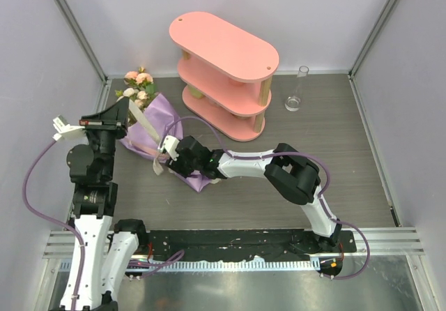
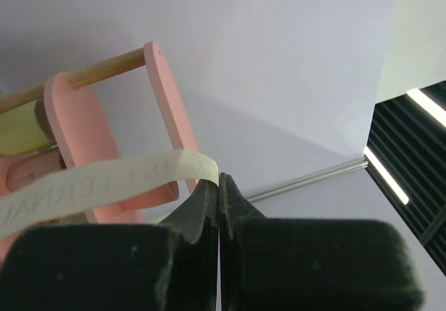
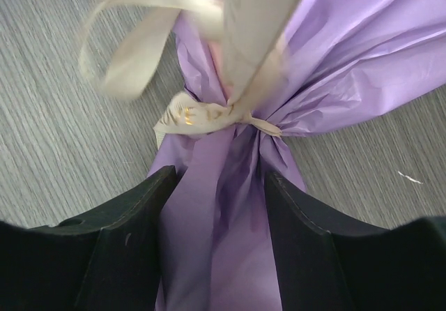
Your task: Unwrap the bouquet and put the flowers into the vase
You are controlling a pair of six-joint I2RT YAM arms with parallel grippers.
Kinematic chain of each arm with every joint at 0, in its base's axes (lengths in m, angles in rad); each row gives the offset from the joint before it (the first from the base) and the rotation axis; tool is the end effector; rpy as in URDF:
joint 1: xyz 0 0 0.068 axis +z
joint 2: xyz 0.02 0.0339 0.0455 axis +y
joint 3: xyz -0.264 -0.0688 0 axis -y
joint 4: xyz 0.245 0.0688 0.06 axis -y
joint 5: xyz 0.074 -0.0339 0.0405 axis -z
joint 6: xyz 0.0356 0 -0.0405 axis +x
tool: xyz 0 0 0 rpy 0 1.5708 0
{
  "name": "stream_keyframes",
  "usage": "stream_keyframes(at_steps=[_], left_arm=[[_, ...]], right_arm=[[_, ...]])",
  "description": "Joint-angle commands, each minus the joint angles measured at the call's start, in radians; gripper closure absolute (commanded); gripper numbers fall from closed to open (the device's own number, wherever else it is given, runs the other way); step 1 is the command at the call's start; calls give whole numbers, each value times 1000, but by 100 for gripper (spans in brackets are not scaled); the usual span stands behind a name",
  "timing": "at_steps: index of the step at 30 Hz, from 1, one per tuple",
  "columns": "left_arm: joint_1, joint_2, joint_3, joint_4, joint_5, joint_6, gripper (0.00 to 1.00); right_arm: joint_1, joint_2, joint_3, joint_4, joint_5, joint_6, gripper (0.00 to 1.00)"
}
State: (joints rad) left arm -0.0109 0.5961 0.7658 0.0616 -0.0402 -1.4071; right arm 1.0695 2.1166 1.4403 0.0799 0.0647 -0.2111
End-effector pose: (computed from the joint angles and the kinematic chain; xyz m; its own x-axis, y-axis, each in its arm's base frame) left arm 0.1395 -0.0001 0.3873 0.0652 -0.9866 -0.1495 0.2216 0.1604 -0.9619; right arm 0.2309 0.4166 0.1711 -0.0859 -0.5919 -0.8014 -0.8871 0.4116 -0.2089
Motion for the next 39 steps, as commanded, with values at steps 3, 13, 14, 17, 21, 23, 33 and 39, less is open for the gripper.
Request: stream_keyframes(at_steps=[3,13,14,17,21,23,33,39], left_arm=[[6,31,240,-101,-15,189,100],[8,-30,388,-339,-59,310,100],[6,-35,395,-388,-72,342,100],[6,-62,420,-521,-133,398,100],[-4,-110,345,-715,-251,416,100],[-6,-157,236,-773,-357,425,100],[-12,-162,-11,-879,-656,491,44],[-12,-187,-5,-713,-450,608,23]], right_arm=[[-3,5,26,14,-6,1,39],[-6,-4,17,31,-48,16,35],[-6,-6,19,32,-51,19,35],[-11,-9,17,37,-98,27,34],[-17,-35,11,53,-189,56,29],[-19,-82,-7,73,-236,73,27],[-69,-379,-219,311,-405,240,22],[-169,-325,-238,365,-342,406,23]])
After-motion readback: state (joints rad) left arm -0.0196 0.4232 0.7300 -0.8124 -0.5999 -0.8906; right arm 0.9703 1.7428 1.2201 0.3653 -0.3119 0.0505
